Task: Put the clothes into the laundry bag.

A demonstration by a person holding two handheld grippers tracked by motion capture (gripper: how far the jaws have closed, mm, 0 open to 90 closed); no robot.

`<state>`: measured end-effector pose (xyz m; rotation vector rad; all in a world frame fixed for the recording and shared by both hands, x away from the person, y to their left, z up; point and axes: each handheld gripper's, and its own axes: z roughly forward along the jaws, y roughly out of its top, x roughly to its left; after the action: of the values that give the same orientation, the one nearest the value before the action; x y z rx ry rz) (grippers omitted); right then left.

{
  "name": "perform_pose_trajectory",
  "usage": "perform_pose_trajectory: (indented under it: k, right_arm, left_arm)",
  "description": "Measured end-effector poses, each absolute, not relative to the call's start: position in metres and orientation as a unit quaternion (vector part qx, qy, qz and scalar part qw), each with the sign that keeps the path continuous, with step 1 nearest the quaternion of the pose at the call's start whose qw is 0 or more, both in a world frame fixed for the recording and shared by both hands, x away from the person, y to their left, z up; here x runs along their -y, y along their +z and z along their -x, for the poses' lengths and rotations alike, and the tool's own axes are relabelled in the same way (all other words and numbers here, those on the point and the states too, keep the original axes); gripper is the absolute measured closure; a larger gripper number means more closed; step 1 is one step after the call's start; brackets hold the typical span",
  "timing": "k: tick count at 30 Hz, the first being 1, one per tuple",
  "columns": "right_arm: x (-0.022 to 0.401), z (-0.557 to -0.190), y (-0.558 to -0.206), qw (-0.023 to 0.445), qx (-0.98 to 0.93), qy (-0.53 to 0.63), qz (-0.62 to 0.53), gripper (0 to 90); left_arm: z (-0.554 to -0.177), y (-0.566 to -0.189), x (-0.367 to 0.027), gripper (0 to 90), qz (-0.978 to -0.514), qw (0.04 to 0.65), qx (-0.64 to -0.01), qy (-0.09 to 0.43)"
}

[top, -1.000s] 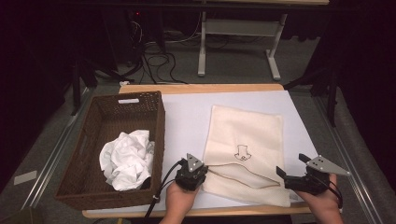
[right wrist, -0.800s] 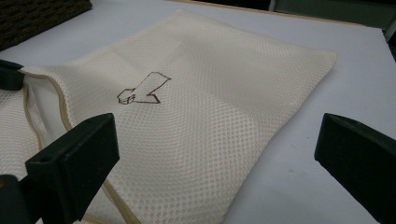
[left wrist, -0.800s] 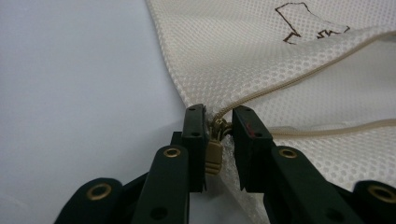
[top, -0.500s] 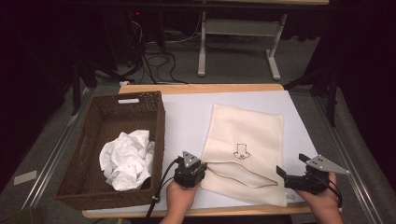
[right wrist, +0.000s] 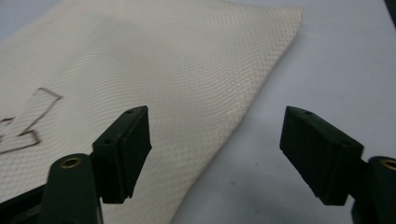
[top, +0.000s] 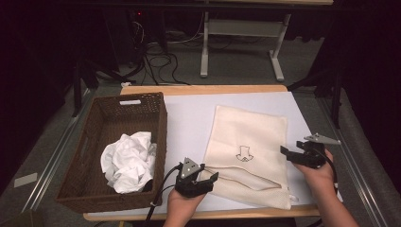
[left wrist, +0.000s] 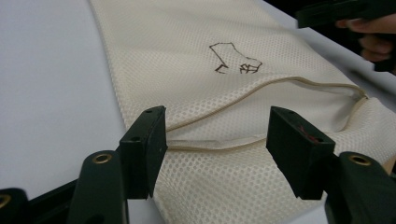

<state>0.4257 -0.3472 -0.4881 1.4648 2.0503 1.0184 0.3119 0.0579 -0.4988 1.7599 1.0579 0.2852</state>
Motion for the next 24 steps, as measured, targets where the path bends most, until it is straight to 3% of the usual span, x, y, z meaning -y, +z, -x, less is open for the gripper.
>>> perform_pose_trajectory:
  k: [6, 9, 10, 21, 24]
  right_arm:
    - [0.341, -0.463, -0.507, 0.189, -0.734, 0.337, -0.558, 45.9]
    - [0.334, -0.464, -0.505, 0.199, -0.75, 0.324, -0.542, 84.5]
    - [0.333, -0.463, -0.504, 0.203, -0.75, 0.324, -0.54, 87.5]
    - [0.388, -0.433, -0.503, 0.219, -0.731, 0.32, -0.561, 86.0]
    - [0.394, -0.423, -0.504, 0.223, -0.728, 0.344, -0.55, 72.5]
  left_arm:
    - [-0.313, -0.5, -0.057, 37.1, -0.736, 0.507, -0.434, 0.119]
    - [-0.312, -0.5, -0.055, 37.0, -0.738, 0.507, -0.429, 0.118]
    - [-0.312, -0.5, -0.053, 37.0, -0.743, 0.503, -0.426, 0.12]
    - [-0.319, -0.514, -0.039, 38.4, -0.769, 0.453, -0.434, 0.12]
    - [-0.327, -0.521, -0.034, 45.5, -0.779, 0.415, -0.45, 0.132]
